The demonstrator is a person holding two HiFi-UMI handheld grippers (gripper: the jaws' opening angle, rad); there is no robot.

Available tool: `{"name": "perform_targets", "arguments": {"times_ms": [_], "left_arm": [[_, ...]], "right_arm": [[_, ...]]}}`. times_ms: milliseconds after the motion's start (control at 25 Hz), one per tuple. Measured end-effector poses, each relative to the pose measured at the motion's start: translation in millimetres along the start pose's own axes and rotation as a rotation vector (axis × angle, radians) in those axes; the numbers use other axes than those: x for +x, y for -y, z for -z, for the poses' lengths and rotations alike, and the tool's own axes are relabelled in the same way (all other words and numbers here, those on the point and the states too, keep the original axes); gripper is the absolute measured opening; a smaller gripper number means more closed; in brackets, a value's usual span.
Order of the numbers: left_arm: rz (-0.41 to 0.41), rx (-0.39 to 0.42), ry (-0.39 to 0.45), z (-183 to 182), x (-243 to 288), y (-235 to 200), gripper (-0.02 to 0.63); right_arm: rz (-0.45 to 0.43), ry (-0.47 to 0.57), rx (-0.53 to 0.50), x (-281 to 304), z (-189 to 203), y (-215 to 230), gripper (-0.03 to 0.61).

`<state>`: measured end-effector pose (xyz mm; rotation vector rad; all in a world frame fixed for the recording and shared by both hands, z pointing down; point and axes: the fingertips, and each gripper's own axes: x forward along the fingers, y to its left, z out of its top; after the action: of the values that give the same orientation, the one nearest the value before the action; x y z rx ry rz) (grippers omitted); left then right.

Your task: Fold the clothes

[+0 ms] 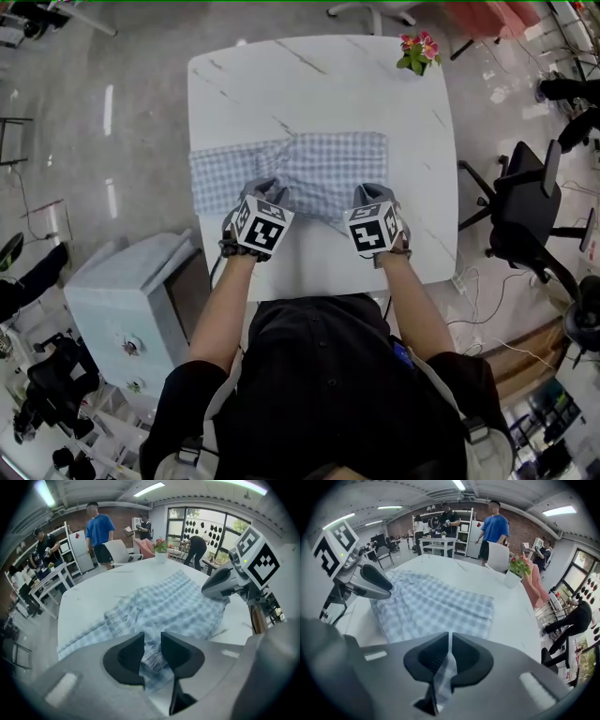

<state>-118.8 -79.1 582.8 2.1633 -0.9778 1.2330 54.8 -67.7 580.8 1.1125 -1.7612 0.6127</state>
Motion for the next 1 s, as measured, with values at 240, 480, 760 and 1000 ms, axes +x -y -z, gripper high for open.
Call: {"name": "perform_targets", "arguments": {"times_ms": [240, 480, 760, 1000], "left_arm": [[-0.017, -0.032, -0.026, 17, 7, -7, 0.117], [-0.029, -0.014, -0.031, 17, 13, -9, 0.117], [-0.04, 0.0, -0.029, 17, 15, -10, 0.117], [-0.027, 0.006, -0.007, 16, 7, -6, 0.117]], "right_arm": [[-0.017, -0.029, -0.009, 13, 18, 4, 0.028], [-0.046, -0.025, -0.016, 18, 22, 5, 0.028], [-0.049, 0.028, 0.009, 9, 18, 12, 0.065], [-0.019, 0.069, 0.133, 1, 28, 47, 0.122]]}}
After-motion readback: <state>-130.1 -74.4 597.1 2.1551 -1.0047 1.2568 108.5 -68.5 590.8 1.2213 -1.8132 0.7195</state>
